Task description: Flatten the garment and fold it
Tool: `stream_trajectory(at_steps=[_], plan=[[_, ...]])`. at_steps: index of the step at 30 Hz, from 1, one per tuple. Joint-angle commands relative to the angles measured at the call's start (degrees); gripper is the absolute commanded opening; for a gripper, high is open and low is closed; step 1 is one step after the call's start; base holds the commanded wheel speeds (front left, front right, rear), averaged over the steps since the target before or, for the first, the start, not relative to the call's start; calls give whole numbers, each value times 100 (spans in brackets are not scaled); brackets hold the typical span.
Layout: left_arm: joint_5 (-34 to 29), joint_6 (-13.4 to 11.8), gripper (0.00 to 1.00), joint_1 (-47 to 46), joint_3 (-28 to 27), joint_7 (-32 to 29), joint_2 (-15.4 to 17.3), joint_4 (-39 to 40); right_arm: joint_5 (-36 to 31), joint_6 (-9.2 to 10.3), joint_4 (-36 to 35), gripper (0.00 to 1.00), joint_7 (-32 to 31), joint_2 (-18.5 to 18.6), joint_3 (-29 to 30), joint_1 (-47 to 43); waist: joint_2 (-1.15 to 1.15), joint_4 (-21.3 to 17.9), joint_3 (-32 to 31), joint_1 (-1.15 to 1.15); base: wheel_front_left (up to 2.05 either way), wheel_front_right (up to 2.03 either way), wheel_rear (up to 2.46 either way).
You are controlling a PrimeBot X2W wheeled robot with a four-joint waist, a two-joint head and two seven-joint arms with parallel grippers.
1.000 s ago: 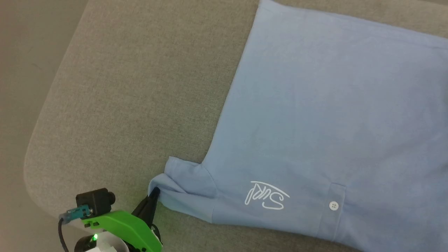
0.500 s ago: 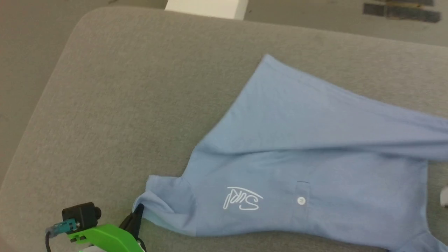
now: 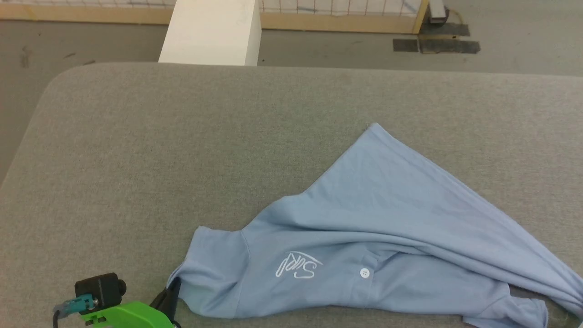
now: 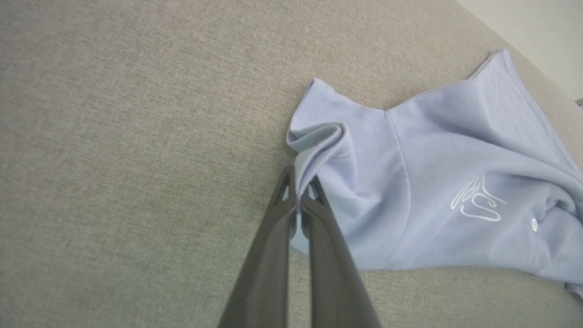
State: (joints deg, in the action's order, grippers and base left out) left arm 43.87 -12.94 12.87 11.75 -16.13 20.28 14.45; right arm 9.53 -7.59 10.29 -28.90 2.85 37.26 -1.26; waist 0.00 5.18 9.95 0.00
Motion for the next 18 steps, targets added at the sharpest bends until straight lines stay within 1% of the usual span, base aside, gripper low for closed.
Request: stream_trajectory(at_steps=[1, 3, 4, 5, 6, 7, 10, 12, 15, 18], plan=[[-14, -29, 0, 11, 1, -16, 49, 12, -37, 10, 91, 0, -377, 4, 32, -119, 0, -89, -102, 0, 0, 0, 0], [-17, -23, 0, -1, 29, -31, 48, 8, 26, 10, 67, 0, -719, 4, 32, -173, 0, -71, -115, 0, 0, 0, 0], [-17, -21, 0, 0, 36, -33, 49, 5, 47, 10, 25, 4, -787, 4, 30, -185, 0, -64, -121, 0, 0, 0, 0], [-17, -18, 0, 3, 40, -33, 53, 0, 50, 10, -61, 35, -804, 4, -3, -195, 0, -54, -126, 0, 0, 0, 0], [-15, -14, 0, 8, 44, -35, 56, -6, 58, 10, -140, 60, -771, 4, -50, -197, 0, -45, -131, 0, 0, 0, 0], [-12, -10, 0, 11, 49, -37, 59, -12, 72, 10, -251, 100, -660, 4, -102, -187, 0, -33, -136, 0, 0, 0, 0], [-4, 1, 0, 3, 61, -42, 62, -30, 54, 10, -558, 100, -90, 3, -227, -60, 0, 4, -145, 0, 0, 0, 0], [0, 8, 0, -10, 72, -46, 63, -45, -17, 10, -755, 100, 396, 3, -459, 57, 0, 31, -154, 0, 0, 0, 0], [3, 22, 0, -43, 95, -53, 61, -57, -280, 10, -1057, 100, 1261, 9, -1053, 305, 0, 75, -154, 0, 0, 0, 0], [0, 30, 0, -86, 116, -46, 49, -64, -386, 10, -1060, 100, 2062, 165, -1705, 709, 0, 122, -113, 0, 0, 0, 0]])
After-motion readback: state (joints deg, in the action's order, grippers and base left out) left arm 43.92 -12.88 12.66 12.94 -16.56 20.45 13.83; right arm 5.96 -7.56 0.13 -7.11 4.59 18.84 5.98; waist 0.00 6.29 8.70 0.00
